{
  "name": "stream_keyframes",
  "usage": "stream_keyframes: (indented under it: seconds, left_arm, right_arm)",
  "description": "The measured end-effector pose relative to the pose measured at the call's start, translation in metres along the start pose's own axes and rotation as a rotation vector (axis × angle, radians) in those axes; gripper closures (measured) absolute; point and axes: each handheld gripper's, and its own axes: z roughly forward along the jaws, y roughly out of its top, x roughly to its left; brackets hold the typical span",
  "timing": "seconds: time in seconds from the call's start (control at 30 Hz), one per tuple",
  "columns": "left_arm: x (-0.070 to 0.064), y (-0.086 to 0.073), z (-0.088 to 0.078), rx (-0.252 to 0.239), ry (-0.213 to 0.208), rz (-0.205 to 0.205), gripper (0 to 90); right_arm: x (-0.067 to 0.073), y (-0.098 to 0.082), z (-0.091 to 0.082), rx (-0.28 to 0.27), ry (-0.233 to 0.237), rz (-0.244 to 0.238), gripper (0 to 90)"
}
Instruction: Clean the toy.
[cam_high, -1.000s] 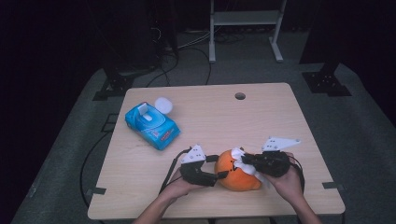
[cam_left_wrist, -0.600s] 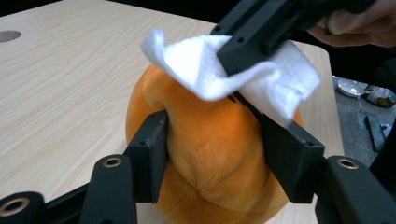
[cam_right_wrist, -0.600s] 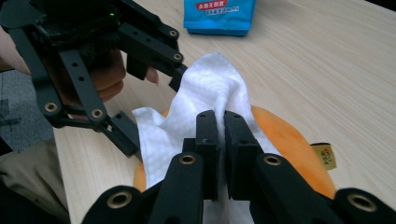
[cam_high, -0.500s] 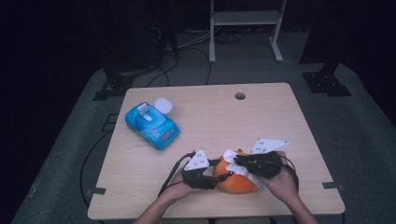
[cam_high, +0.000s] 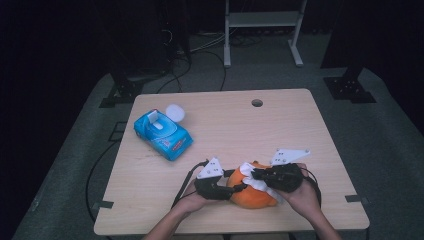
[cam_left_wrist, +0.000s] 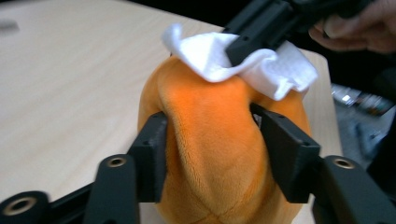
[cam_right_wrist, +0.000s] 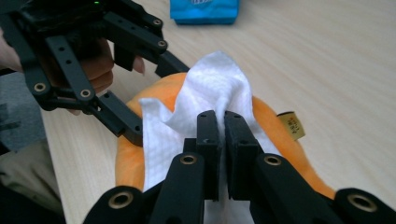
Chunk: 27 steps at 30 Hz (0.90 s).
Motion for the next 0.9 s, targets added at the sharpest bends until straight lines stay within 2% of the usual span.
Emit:
stream_keyframes:
  seconds: [0.03, 0.07, 0.1, 0.13, 0.17, 0.27, 0.33, 0.37, 0.4, 0.5, 0.53, 0.6, 0.63, 0.7, 0.73, 0.77, 0.8, 0.83, 0.9]
  left_arm:
    - [-0.003, 0.007, -0.004, -0.011, 0.019, 0.075, 47.5]
    - [-0.003, 0.007, -0.004, -0.011, 0.019, 0.075, 48.4]
    - [-0.004, 0.014, -0.008, -0.02, 0.029, 0.132, 49.3]
    - [-0.004, 0.014, -0.008, -0.02, 0.029, 0.132, 49.5]
    - [-0.004, 0.016, -0.012, -0.016, 0.033, 0.163, 49.4]
    - [-0.002, 0.012, -0.012, -0.011, 0.024, 0.145, 48.7]
    - [0.003, 0.008, -0.012, -0.013, 0.018, 0.1, 46.5]
    - [0.005, 0.007, -0.012, -0.014, 0.021, 0.068, 35.1]
    - [0.007, 0.007, -0.012, -0.017, 0.027, 0.035, 35.1]
    - [0.011, 0.006, -0.012, -0.004, 0.027, -0.041, 21.1]
    - [0.012, 0.006, -0.012, 0.002, 0.028, -0.061, 19.6]
    - [0.014, 0.003, -0.011, 0.015, -0.007, -0.085, 22.1]
    - [0.01, 0.001, -0.01, 0.027, -0.013, -0.046, 32.2]
    - [0.009, 0.0, -0.011, 0.03, -0.01, -0.031, 38.5]
    - [0.008, 0.0, -0.012, 0.028, -0.012, -0.02, 38.5]
    - [0.007, 0.0, -0.012, 0.026, -0.014, -0.003, 41.3]
    - [0.006, 0.0, -0.013, 0.024, -0.016, 0.015, 41.3]
    - [0.004, 0.0, -0.013, 0.02, -0.022, 0.034, 41.8]
    - [-0.001, 0.001, -0.013, 0.021, -0.026, 0.079, 42.7]
  right_arm:
    - [0.002, 0.004, -0.005, -0.024, -0.009, -0.015, 84.9]
    - [0.004, 0.007, -0.006, -0.039, -0.01, -0.019, 84.9]
    - [0.006, 0.009, -0.007, -0.057, -0.006, -0.023, 84.9]
    - [0.006, 0.009, -0.007, -0.057, -0.006, -0.023, 84.9]
    - [0.012, 0.012, -0.006, -0.09, 0.006, -0.043, 84.8]
    - [0.013, 0.013, -0.003, -0.081, 0.002, -0.055, 84.8]
    - [0.009, 0.01, 0.0, -0.071, -0.004, -0.041, 84.8]
    - [0.003, 0.004, 0.003, -0.045, -0.005, -0.021, 84.8]
    - [0.003, 0.004, 0.003, -0.045, -0.005, -0.021, 84.8]
    - [0.003, -0.003, 0.006, -0.022, 0.011, -0.005, 84.9]
    - [0.004, -0.004, 0.006, -0.012, 0.027, -0.003, 84.9]
    - [0.009, -0.004, 0.007, 0.005, 0.032, -0.021, 84.9]
    - [0.015, -0.003, 0.008, 0.021, 0.02, -0.046, 85.0]
    - [0.018, -0.001, 0.008, 0.024, 0.013, -0.063, 85.0]
    - [0.018, -0.001, 0.008, 0.024, 0.013, -0.063, 85.0]
    - [0.021, 0.003, 0.005, -0.007, 0.006, -0.069, 84.9]
    - [0.021, 0.003, 0.005, -0.007, 0.006, -0.069, 84.9]
    - [0.023, 0.006, 0.003, -0.032, 0.002, -0.073, 84.9]
    - [0.029, 0.011, 0.004, -0.051, -0.008, -0.103, 84.9]
